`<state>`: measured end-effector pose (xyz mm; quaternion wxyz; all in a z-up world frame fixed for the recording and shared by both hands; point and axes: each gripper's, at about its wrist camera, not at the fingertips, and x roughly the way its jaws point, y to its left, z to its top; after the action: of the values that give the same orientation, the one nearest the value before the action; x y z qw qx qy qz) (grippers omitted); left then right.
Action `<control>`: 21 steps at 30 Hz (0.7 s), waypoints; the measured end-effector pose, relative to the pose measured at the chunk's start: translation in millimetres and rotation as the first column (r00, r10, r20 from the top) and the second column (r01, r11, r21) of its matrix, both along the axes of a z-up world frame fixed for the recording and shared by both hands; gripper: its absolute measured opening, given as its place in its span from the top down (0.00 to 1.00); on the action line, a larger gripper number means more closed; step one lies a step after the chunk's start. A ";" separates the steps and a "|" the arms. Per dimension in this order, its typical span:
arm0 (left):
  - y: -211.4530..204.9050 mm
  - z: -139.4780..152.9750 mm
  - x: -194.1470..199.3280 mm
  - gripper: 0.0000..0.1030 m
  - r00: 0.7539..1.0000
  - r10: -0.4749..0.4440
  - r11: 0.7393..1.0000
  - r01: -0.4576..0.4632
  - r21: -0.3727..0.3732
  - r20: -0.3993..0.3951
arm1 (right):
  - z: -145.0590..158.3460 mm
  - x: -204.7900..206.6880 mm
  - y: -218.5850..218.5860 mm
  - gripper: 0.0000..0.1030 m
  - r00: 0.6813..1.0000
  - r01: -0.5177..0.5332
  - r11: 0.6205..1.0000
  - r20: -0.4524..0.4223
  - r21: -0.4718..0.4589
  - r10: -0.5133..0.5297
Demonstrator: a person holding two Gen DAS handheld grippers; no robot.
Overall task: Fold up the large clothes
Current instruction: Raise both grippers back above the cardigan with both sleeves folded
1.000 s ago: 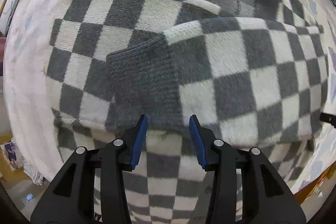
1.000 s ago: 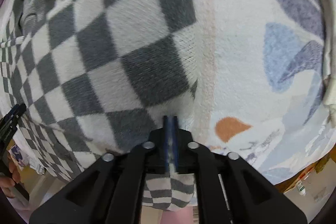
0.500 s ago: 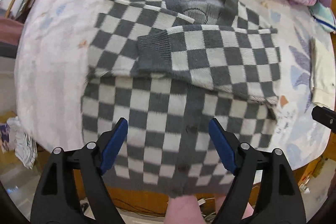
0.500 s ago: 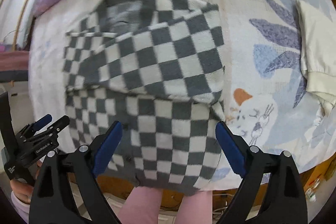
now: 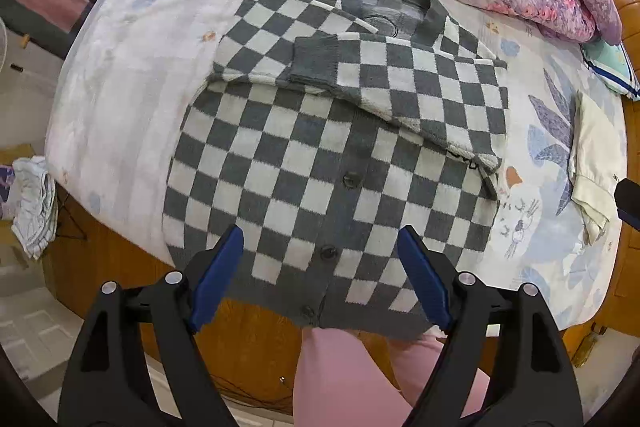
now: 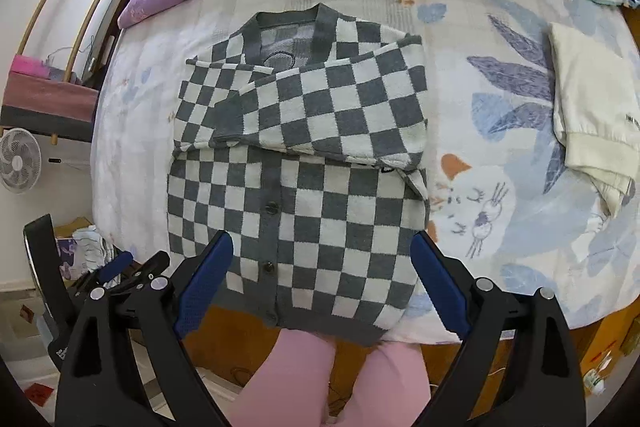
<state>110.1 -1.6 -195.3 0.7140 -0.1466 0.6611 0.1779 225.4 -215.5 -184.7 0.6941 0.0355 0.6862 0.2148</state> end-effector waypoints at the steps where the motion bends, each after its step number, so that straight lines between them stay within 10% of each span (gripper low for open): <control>1: -1.2 2.6 -3.0 0.22 1.000 0.004 1.000 -0.004 0.005 0.004 | 0.7 -3.7 -2.3 0.16 1.000 -0.001 1.000 -0.004 0.005 0.001; 21: 94.6 -0.4 22.1 0.22 0.969 -0.238 0.970 0.241 -0.032 0.072 | -19.2 -37.4 78.7 0.16 0.983 0.172 0.977 -0.035 -0.122 -0.178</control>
<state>132.2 93.0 -195.6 0.7491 -0.0861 0.6528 0.0722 188.0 -136.8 -203.9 0.6953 0.0594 0.7076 0.1109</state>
